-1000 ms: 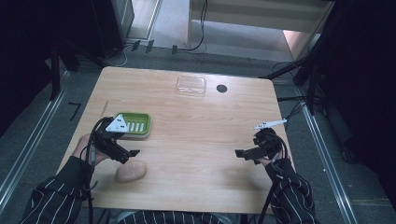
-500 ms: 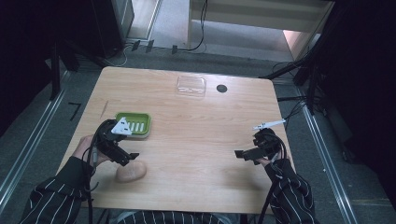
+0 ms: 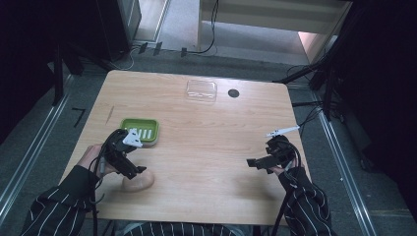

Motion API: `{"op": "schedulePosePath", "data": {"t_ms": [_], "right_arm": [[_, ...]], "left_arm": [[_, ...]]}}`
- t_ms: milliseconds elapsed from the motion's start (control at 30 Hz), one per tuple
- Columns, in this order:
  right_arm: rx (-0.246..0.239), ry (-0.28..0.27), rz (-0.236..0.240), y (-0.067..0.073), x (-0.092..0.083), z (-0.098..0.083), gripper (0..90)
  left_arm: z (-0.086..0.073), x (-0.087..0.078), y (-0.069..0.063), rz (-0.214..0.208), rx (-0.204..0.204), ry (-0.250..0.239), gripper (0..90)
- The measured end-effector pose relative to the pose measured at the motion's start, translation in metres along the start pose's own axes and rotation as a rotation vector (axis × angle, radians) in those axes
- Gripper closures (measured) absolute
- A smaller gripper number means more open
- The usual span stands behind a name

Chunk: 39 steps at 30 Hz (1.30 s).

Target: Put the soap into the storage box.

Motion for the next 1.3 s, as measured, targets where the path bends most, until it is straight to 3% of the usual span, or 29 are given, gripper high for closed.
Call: {"op": "schedulePosePath", "data": {"t_ms": [500,1000,1300], "right_arm": [[0.007,0.007,0.001,-0.001,0.0,-0.002,0.0],[0.009,0.007,0.003,-0.001,0.0,-0.002,0.0],[0.01,0.009,0.005,-0.001,0.0,-0.002,0.0]], "left_arm": [[0.003,0.011,-0.01,-0.012,0.069,0.071,0.0],[0.003,0.022,-0.027,-0.036,0.166,0.161,0.0],[0.002,0.025,-0.032,-0.057,0.189,0.195,0.0]]}}
Point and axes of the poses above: each handheld gripper's, and its own axes: x roughly forward along the jaws, z roughly out of its top, y roughly to its left, the point moved 4 cm from there along x, roughly forward along the jaws, and after that the axes turned 15 degrees about y, right-handed, at the moved point
